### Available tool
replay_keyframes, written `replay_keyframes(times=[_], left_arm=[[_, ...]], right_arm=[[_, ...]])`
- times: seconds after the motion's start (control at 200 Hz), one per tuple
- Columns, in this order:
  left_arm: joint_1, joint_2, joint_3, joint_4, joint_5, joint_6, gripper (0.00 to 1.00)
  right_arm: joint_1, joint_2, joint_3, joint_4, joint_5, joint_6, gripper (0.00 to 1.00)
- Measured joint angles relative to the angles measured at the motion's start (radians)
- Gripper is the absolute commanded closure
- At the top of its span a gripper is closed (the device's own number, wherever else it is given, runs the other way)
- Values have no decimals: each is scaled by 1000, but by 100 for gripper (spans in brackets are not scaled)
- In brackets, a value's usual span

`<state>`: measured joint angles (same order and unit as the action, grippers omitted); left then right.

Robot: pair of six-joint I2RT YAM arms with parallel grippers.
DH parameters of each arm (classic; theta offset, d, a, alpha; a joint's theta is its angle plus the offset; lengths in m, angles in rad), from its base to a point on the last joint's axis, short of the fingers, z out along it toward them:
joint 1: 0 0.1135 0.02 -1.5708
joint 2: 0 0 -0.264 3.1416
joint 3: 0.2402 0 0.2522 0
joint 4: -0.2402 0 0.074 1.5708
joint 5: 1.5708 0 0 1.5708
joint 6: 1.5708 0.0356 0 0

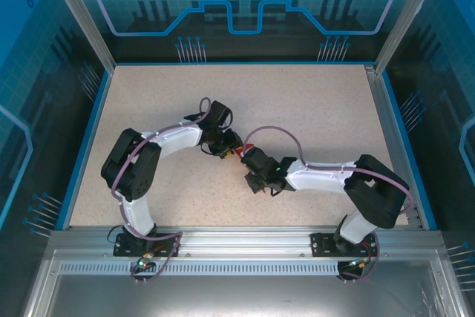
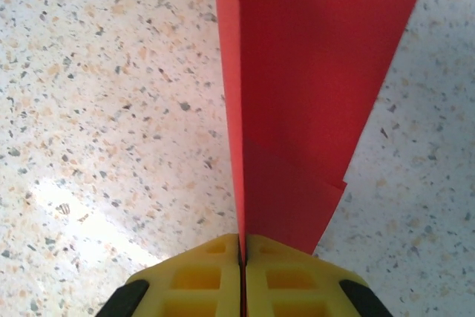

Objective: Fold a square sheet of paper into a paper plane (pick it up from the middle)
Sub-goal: Fifth fold the wing at the center of the table.

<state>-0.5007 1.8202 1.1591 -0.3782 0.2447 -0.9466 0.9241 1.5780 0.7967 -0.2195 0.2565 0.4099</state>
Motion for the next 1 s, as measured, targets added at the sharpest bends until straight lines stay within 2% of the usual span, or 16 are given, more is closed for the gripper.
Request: replay_keyframes(times=[0.24, 0.455, 1.0], left_arm=[[1, -87, 0, -43, -72, 0, 52], [1, -100, 0, -50, -92, -1, 52], [1, -100, -31, -51, -91, 0, 53]], right_arm=[[-127, -52, -91, 128, -225, -7, 92], [-223, -50, -142, 213, -396, 0, 92], [-389, 36, -217, 423, -724, 85, 92]])
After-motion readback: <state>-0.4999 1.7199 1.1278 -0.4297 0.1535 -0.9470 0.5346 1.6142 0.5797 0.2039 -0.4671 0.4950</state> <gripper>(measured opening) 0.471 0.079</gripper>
